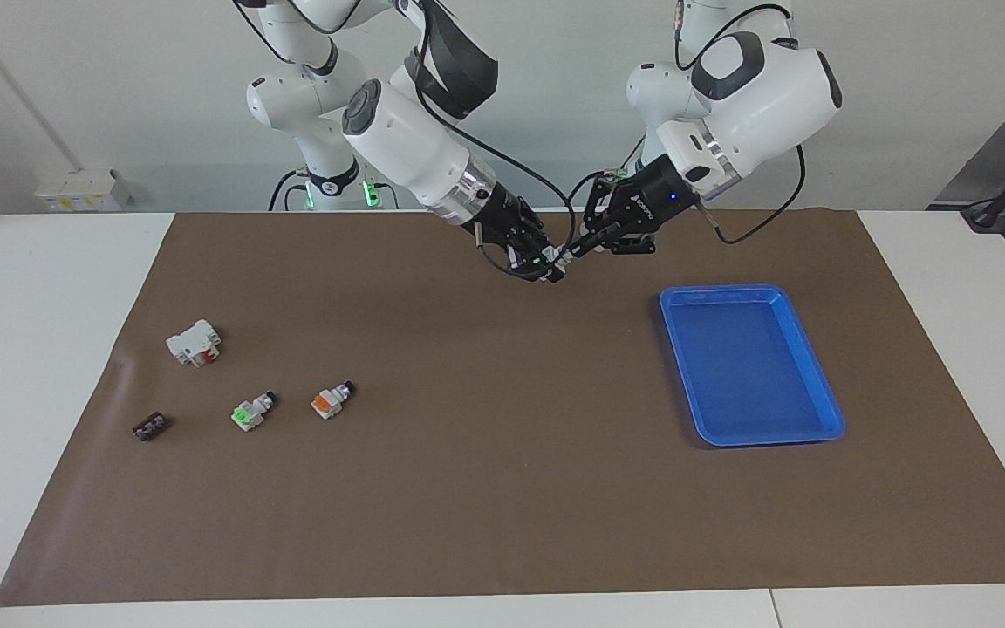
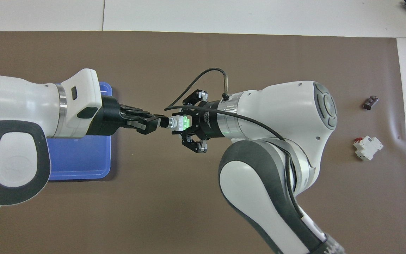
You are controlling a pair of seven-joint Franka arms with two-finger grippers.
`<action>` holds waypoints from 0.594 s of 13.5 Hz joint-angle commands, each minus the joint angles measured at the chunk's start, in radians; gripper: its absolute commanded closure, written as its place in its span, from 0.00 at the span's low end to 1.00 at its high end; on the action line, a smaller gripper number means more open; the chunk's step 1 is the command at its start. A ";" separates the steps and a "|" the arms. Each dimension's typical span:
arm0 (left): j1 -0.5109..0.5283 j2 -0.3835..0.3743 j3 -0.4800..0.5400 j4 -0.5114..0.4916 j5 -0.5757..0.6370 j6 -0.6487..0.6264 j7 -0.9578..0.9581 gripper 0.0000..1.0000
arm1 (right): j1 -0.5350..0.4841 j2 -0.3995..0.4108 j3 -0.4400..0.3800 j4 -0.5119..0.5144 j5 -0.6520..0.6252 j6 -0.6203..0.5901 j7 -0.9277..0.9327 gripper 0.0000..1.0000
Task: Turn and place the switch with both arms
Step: 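Close the left gripper on the switch held by the right gripper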
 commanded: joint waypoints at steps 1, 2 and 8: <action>-0.055 -0.030 0.000 -0.046 0.041 -0.096 0.105 1.00 | -0.002 0.006 0.007 0.040 0.020 0.054 0.012 1.00; -0.055 -0.030 0.000 -0.046 0.043 -0.102 0.125 1.00 | -0.002 0.004 0.007 0.039 0.020 0.054 0.012 1.00; -0.060 -0.036 0.002 -0.046 0.041 -0.136 0.220 1.00 | -0.004 -0.005 0.007 0.028 0.020 0.054 0.012 1.00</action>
